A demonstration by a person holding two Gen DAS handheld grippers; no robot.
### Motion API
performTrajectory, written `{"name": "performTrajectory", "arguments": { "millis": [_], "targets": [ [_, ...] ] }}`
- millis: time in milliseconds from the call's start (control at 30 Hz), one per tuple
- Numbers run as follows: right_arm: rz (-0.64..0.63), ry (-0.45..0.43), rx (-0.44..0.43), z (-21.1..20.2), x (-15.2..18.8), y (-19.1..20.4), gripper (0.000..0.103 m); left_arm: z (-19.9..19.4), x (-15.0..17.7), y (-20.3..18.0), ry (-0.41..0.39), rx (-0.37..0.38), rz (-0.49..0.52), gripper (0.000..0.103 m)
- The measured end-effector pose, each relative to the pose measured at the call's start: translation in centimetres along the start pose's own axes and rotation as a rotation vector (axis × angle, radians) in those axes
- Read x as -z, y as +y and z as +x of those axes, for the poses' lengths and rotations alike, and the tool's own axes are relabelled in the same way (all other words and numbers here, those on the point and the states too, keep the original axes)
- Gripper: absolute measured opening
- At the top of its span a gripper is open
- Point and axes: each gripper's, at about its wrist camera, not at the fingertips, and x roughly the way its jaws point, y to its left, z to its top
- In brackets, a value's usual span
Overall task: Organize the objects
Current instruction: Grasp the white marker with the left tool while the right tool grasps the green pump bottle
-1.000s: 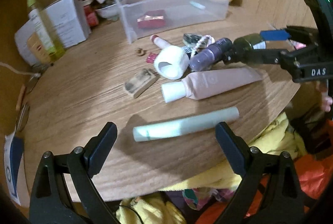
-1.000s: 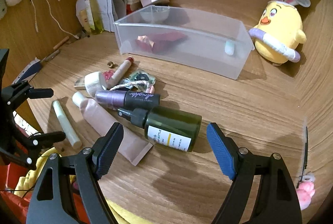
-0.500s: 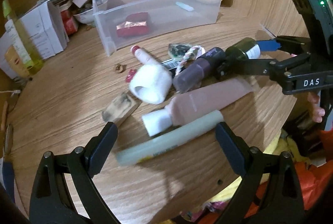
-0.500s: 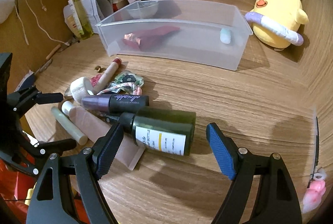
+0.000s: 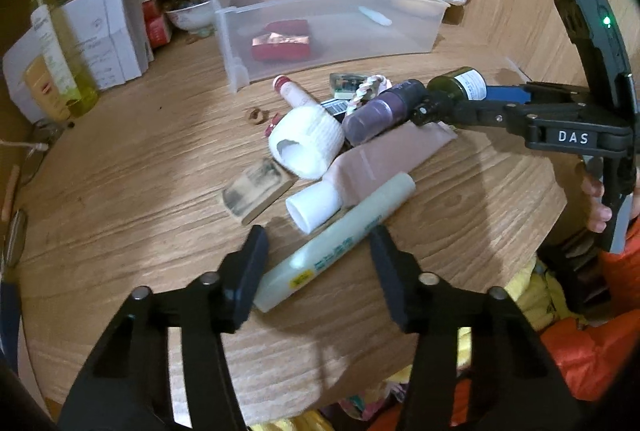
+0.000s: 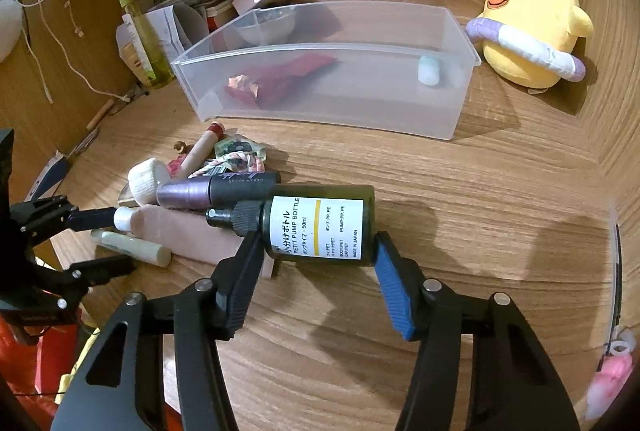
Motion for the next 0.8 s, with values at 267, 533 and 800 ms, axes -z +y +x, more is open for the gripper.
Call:
{"name": "performTrajectory", "arguments": {
  "millis": [267,533,800],
  "targets": [
    [0.023,-0.021,0.024,-0.9,0.3,-0.8,0.051,-0.6,0.4,-1.5,0.018,0.038,0.038,0.030],
    [0.054,-0.034,0.049,-2.2,1.3,-2.5,0.051,0.5,-0.9,-3.5,0.036,0.076,0.119,0.023],
    [0.074,-0.076,0.045,-3.4,1.4,-3.0,0.050,0.9,-2.2,-5.3,0.053,0.091,0.178,0.015]
  ]
}}
